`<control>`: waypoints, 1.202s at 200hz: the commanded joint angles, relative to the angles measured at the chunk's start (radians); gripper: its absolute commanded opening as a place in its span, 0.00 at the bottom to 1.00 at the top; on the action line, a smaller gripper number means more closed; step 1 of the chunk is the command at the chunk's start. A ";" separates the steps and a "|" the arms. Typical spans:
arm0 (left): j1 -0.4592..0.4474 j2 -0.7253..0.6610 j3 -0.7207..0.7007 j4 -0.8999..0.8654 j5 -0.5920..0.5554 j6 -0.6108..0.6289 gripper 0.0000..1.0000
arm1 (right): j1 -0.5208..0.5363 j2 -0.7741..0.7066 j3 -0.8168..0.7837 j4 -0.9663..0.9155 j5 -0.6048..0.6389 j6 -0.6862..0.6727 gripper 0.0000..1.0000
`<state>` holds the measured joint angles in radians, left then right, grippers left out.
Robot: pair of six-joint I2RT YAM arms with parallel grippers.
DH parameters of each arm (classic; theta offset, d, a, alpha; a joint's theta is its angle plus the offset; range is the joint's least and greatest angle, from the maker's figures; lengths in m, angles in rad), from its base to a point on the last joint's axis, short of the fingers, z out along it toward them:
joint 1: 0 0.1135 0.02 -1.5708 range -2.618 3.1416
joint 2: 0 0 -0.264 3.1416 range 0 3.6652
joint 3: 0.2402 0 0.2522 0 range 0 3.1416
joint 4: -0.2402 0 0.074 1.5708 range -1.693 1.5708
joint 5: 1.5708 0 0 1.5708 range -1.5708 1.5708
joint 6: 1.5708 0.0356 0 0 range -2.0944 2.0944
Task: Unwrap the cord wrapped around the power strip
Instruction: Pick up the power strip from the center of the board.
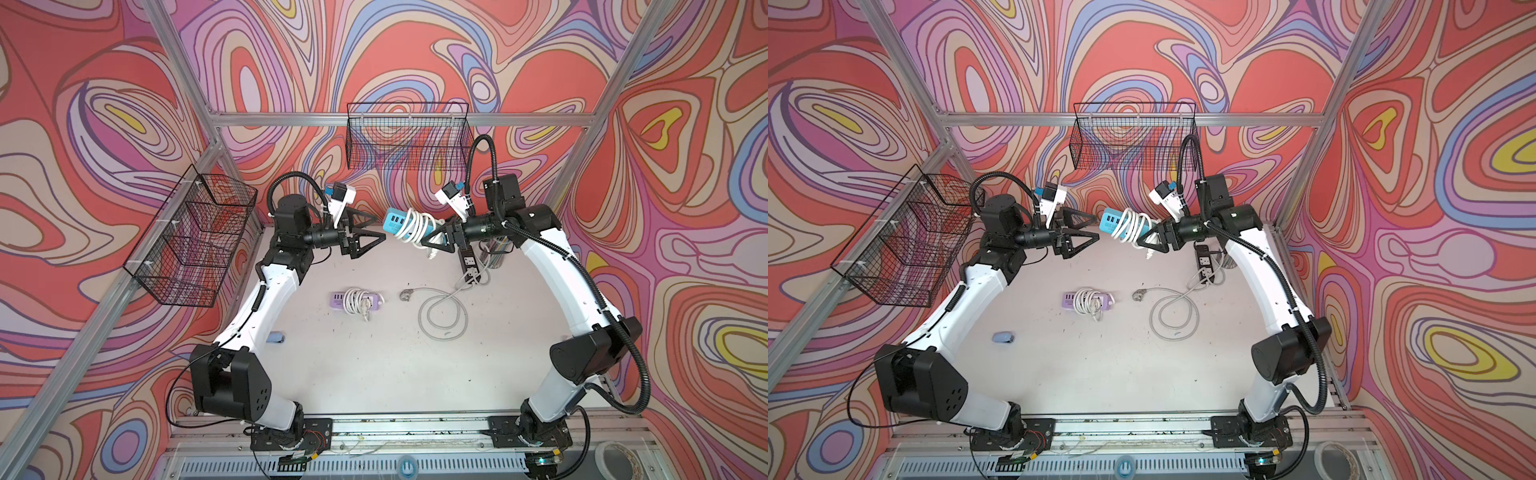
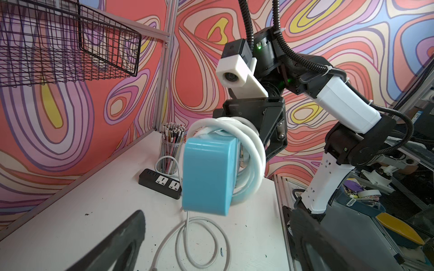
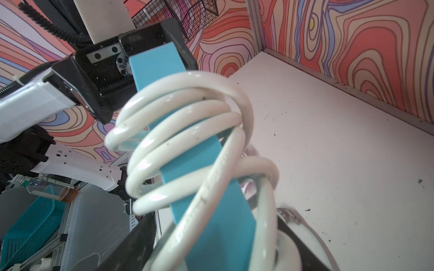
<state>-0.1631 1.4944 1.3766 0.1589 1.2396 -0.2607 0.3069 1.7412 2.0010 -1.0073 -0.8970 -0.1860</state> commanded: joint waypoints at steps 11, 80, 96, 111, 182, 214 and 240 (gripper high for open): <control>-0.003 -0.014 0.026 0.048 0.044 -0.032 0.92 | 0.009 0.013 0.056 -0.025 -0.005 -0.067 0.58; -0.013 0.003 0.032 0.087 0.058 -0.075 0.70 | 0.049 0.025 0.102 -0.059 0.014 -0.081 0.58; -0.016 0.006 0.033 0.081 0.058 -0.074 0.62 | 0.056 0.025 0.109 -0.062 0.020 -0.081 0.58; -0.019 0.006 0.035 0.074 0.059 -0.069 0.55 | 0.060 0.024 0.117 -0.068 0.021 -0.084 0.59; -0.037 0.011 0.044 0.044 0.067 -0.051 0.34 | 0.085 0.056 0.143 -0.080 0.038 -0.088 0.59; -0.049 0.012 0.050 0.022 0.072 -0.038 0.30 | 0.095 0.071 0.171 -0.086 0.043 -0.086 0.59; -0.061 0.017 0.052 0.014 0.076 -0.033 0.31 | 0.102 0.087 0.199 -0.095 0.048 -0.087 0.59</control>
<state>-0.1787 1.5013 1.3945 0.1913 1.2819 -0.3069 0.3809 1.8046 2.1487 -1.1484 -0.8528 -0.2581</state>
